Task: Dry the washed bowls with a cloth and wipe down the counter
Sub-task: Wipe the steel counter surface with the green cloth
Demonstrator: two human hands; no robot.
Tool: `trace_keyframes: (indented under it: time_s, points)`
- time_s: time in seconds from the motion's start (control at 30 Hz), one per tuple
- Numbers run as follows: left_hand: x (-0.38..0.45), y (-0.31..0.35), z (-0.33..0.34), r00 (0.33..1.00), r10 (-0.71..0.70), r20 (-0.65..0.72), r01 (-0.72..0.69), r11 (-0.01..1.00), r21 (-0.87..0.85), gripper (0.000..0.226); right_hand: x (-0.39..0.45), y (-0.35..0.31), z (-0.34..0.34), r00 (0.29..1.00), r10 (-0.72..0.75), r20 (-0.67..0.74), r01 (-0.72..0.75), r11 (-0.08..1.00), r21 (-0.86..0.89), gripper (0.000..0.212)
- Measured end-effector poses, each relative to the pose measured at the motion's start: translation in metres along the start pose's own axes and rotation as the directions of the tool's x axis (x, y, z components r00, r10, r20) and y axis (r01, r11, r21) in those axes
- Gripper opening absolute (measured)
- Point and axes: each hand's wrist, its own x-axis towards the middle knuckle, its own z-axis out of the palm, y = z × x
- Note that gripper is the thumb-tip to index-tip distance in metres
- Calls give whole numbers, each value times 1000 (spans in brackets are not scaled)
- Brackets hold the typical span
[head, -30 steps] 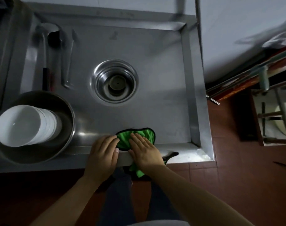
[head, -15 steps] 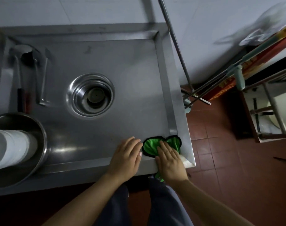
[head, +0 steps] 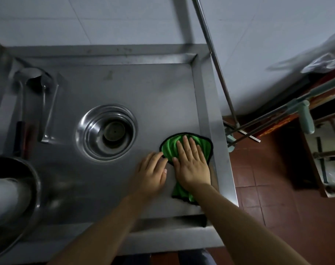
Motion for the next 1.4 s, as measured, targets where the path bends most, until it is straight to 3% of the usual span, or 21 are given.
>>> trace_keyframes:
  time_s: [0.2,0.5,0.73,0.87,1.1,1.23,1.4]
  points:
    - [75,-5,12,999,-13,-49,17,996,86,38,100,8,-20,998,48,-41,-47,999,23,61]
    - [158,-28,23,980,-191,55,183,975,129,46,241,22,-59,995,87,-41,-86,996,34,60]
    - [156,-27,32,988,-150,-21,152,982,116,40,314,52,-101,1000,-7,-7,6,989,-151,58]
    - [155,-30,32,989,-145,-3,145,985,92,41,312,81,-118,999,-47,11,49,970,-240,55]
    - [160,-34,28,990,-127,57,120,987,110,48,252,97,-106,996,23,-91,-22,1000,6,56]
    - [161,-33,23,997,11,73,-20,992,124,35,177,89,-76,989,39,-144,-37,999,19,56]
    - [160,-34,12,965,-187,185,192,981,-7,40,60,77,-41,976,86,-202,-75,995,61,57]
